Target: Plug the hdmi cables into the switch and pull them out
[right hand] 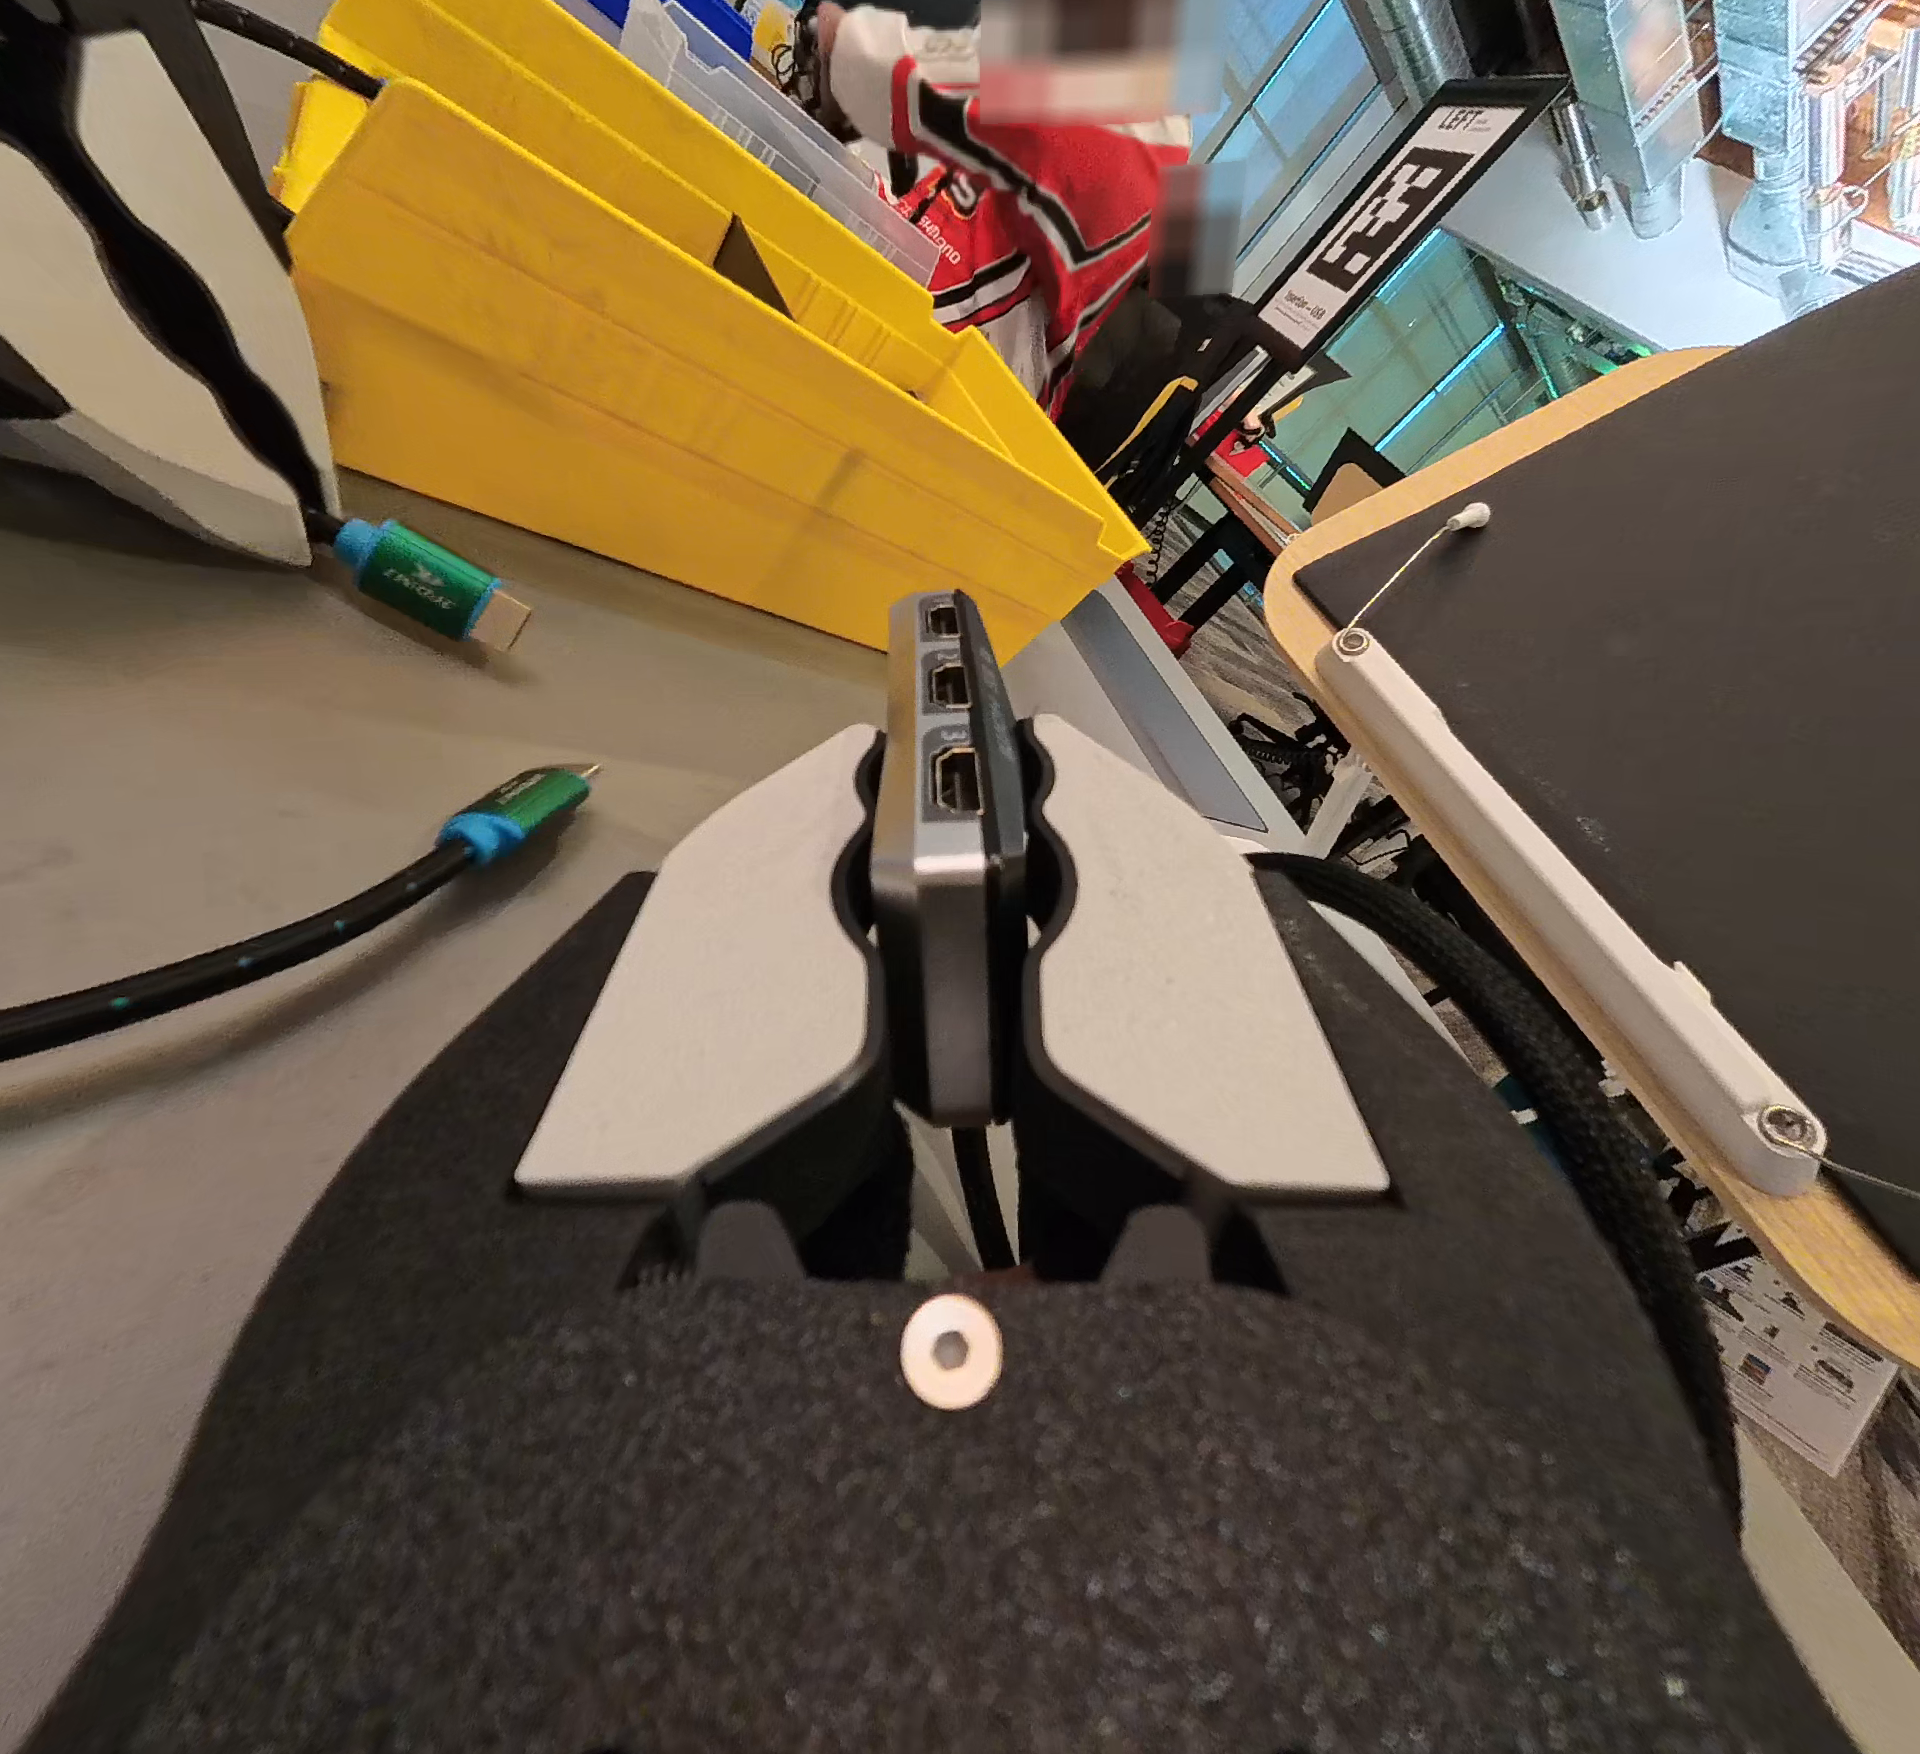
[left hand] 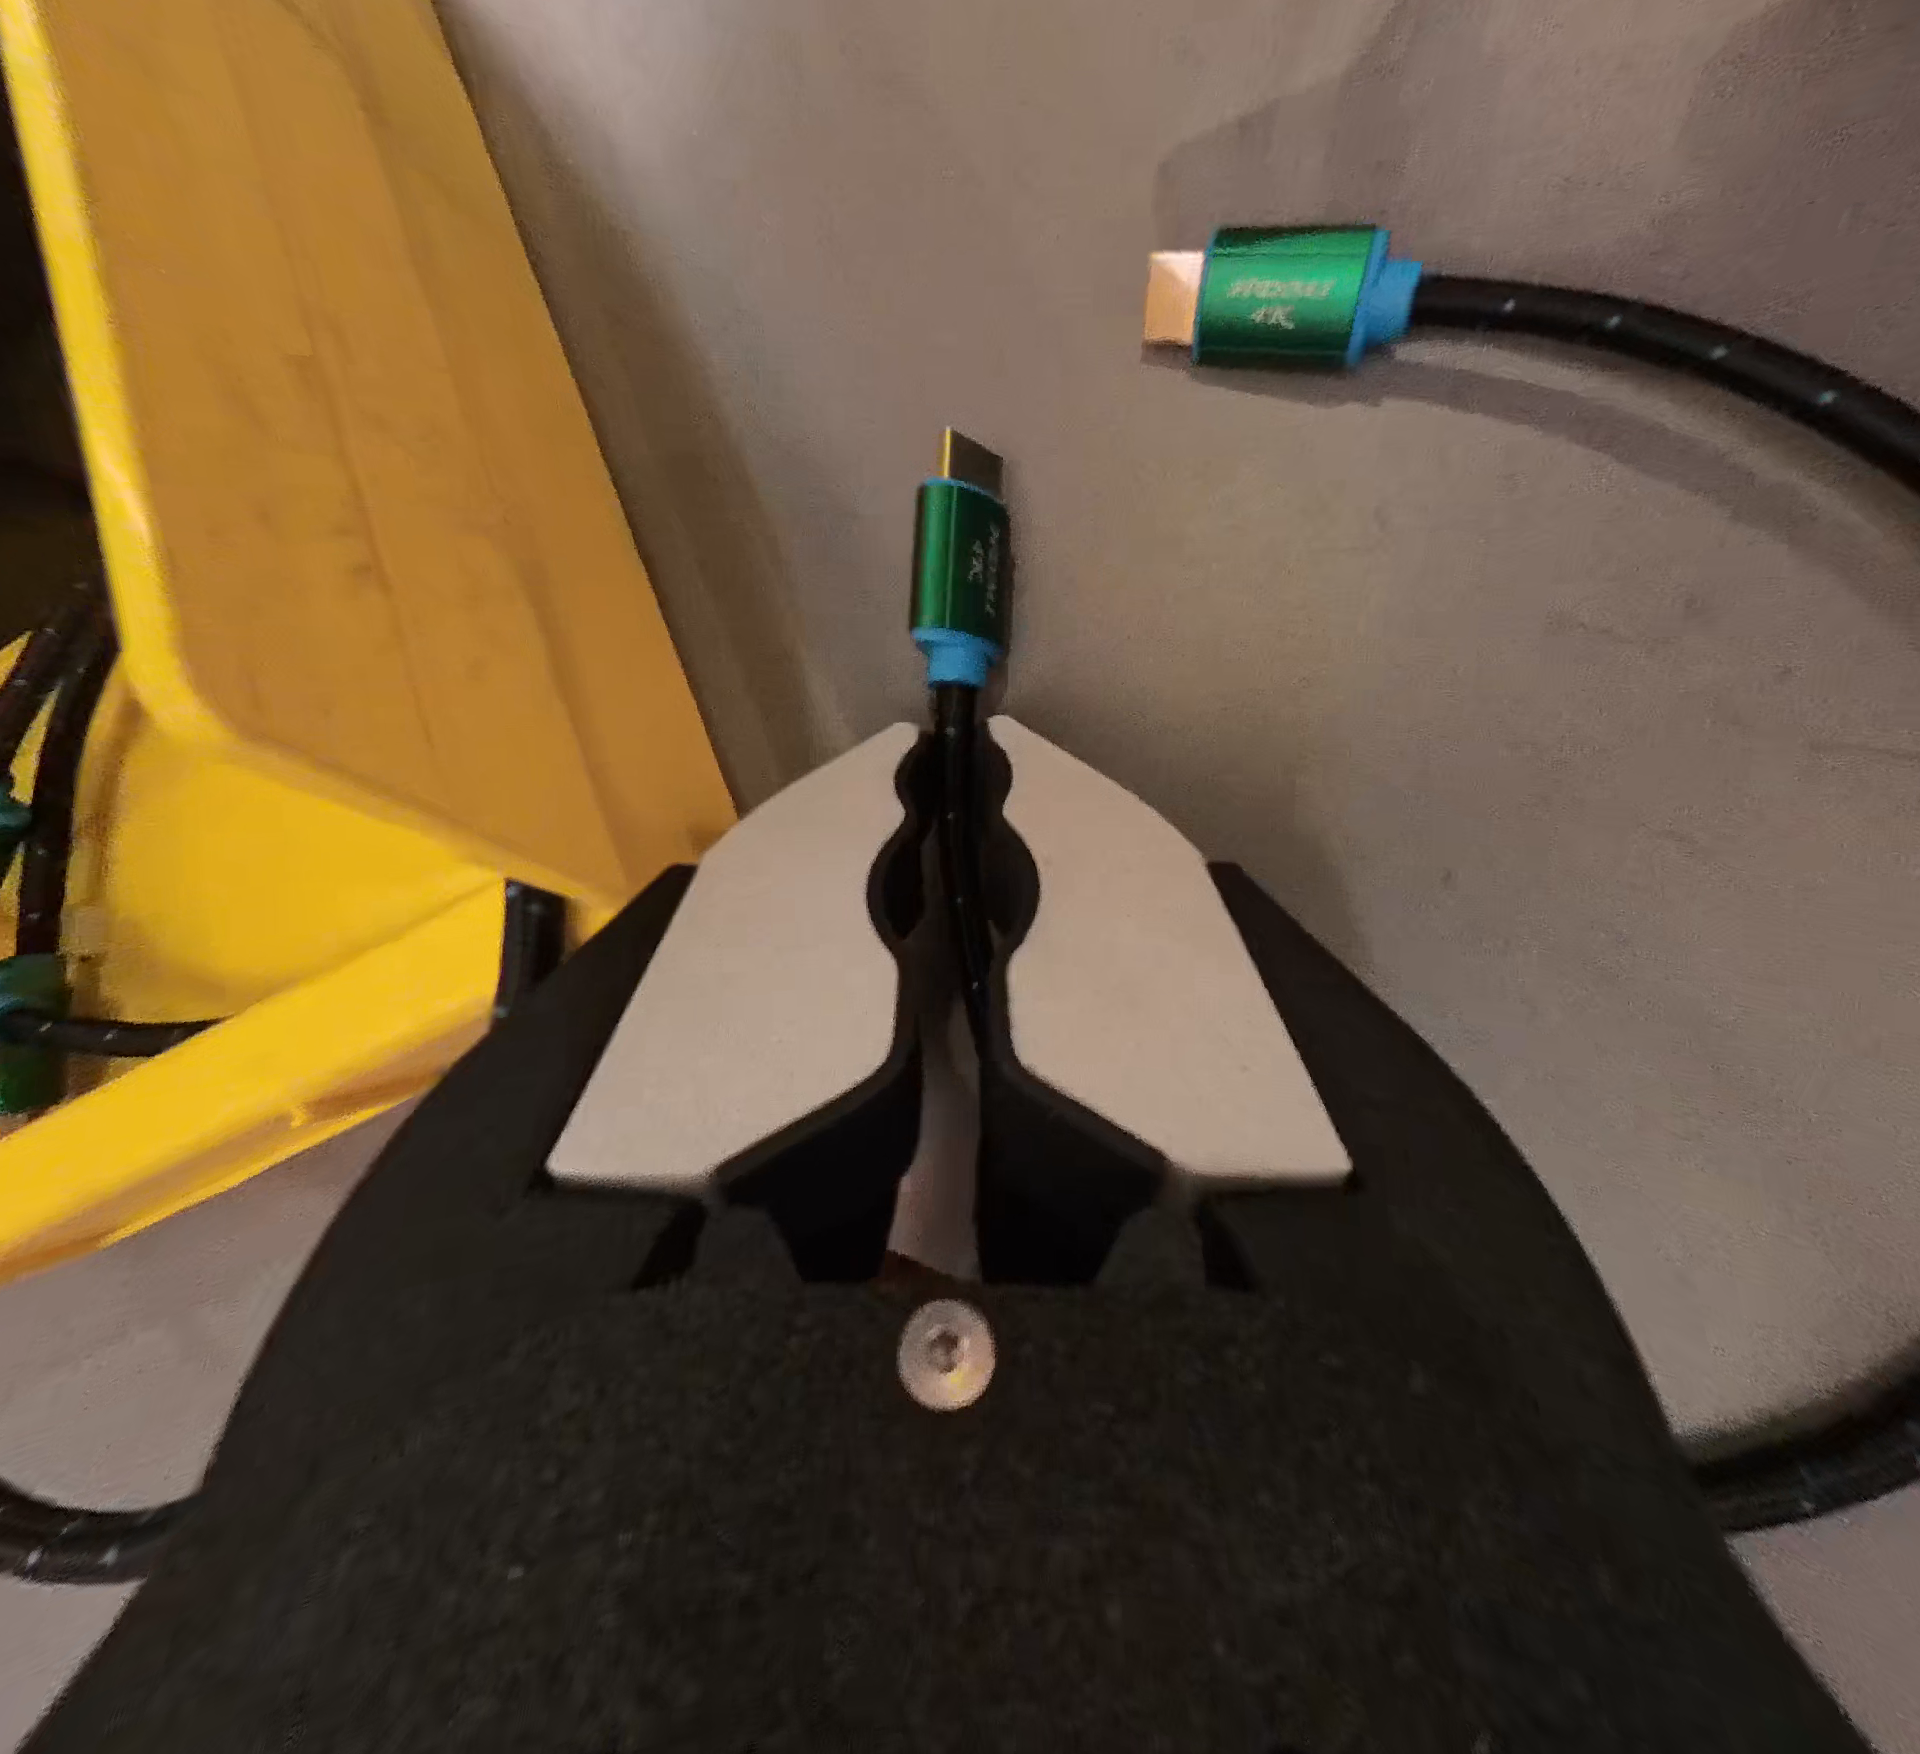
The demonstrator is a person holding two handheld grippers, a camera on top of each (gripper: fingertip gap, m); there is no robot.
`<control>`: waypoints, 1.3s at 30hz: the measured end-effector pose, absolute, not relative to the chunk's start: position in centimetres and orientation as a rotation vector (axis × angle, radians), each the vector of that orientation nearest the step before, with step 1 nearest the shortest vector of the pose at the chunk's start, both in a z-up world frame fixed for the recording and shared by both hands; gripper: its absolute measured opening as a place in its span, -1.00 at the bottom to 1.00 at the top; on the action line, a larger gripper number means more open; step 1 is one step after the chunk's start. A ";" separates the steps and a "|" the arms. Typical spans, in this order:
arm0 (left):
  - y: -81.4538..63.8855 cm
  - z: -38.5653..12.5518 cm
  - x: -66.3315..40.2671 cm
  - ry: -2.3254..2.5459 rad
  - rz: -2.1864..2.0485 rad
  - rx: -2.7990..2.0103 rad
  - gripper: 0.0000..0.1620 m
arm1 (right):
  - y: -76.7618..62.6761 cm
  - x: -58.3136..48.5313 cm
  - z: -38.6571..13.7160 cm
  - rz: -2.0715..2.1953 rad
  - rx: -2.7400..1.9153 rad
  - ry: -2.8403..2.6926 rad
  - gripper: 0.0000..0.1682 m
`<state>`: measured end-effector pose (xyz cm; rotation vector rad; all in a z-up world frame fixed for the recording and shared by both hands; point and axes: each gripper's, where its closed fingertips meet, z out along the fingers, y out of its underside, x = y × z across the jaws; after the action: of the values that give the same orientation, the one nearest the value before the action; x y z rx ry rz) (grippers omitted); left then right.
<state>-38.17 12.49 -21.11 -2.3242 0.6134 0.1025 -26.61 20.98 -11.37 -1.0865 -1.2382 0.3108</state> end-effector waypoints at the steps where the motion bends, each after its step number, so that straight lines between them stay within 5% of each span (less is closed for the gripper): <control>1: 12.2 -21.1 -37.7 0.608 0.049 -2.327 -0.92 | 21.0 -26.6 -11.4 0.311 -1.087 -1.237 -0.74; 14: 10.0 -10.4 -28.9 0.582 -1.187 -2.297 -0.92 | 19.0 -26.8 -10.4 0.210 -0.908 -1.257 -0.73; 39: 10.1 -11.2 -26.2 0.470 -1.522 -2.482 -0.93 | 19.1 -27.1 -11.0 -0.265 -0.719 -1.317 -0.74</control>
<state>-26.21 10.09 -11.20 -2.4816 0.4702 -1.5216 -27.13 19.10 -11.02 -0.7192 -1.3165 -0.2647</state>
